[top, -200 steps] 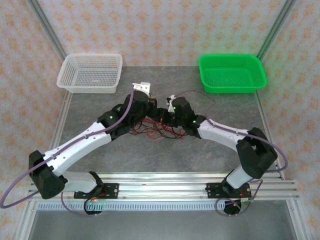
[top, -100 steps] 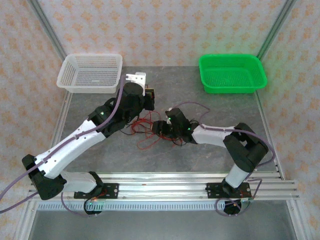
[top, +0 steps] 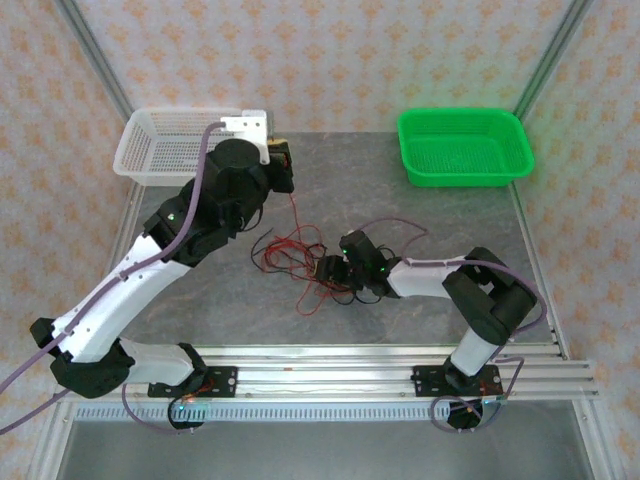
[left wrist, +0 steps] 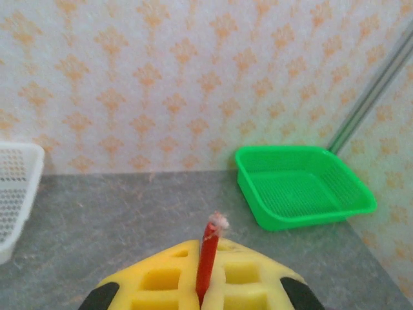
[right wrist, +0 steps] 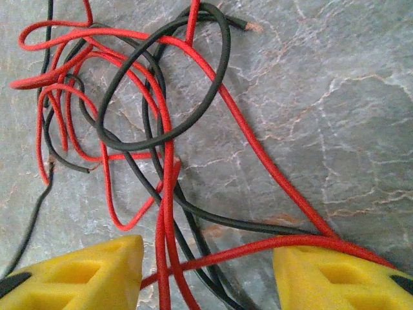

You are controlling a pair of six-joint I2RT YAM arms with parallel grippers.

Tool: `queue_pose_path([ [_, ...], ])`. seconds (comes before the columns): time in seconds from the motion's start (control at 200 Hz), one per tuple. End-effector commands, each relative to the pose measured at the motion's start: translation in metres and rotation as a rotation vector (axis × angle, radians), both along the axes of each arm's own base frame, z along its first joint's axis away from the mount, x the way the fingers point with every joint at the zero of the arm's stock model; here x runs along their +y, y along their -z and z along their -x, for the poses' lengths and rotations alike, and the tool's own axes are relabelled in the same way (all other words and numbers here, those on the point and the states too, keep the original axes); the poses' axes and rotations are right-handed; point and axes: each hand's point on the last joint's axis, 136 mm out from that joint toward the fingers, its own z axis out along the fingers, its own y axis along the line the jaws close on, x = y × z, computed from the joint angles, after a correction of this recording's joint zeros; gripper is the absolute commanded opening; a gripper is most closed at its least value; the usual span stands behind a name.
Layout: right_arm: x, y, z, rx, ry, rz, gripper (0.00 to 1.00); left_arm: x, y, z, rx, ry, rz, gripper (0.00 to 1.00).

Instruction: Untangle the cables

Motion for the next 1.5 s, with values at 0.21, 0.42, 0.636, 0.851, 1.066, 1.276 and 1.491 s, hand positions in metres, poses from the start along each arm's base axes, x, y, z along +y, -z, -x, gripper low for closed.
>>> queue_pose_path([
  [0.21, -0.045, 0.023, 0.003, -0.005, 0.078, 0.188, 0.56, 0.048, -0.088, 0.007, -0.189, -0.203, -0.054, 0.00],
  [0.42, -0.077, 0.027, 0.000, -0.016, 0.136, 0.257, 0.56, 0.066, -0.120, 0.010, -0.258, -0.287, -0.086, 0.00],
  [0.636, -0.135, 0.024, -0.004, -0.036, 0.242, 0.388, 0.57, 0.069, -0.123, 0.008, -0.267, -0.319, -0.107, 0.00],
  [0.851, -0.205, 0.014, -0.008, -0.030, 0.414, 0.451, 0.58, 0.073, -0.121, 0.006, -0.263, -0.338, -0.121, 0.00],
  [1.066, -0.249, -0.002, -0.014, -0.042, 0.550, 0.423, 0.59, 0.078, -0.110, 0.003, -0.245, -0.357, -0.140, 0.00],
  [1.276, -0.245, -0.029, -0.036, -0.102, 0.521, 0.374, 0.60, 0.074, -0.075, -0.007, -0.192, -0.336, -0.148, 0.00],
  [1.491, -0.194, -0.093, -0.045, -0.231, 0.327, 0.224, 0.69, 0.058, 0.006, -0.024, -0.084, -0.272, -0.125, 0.00],
])
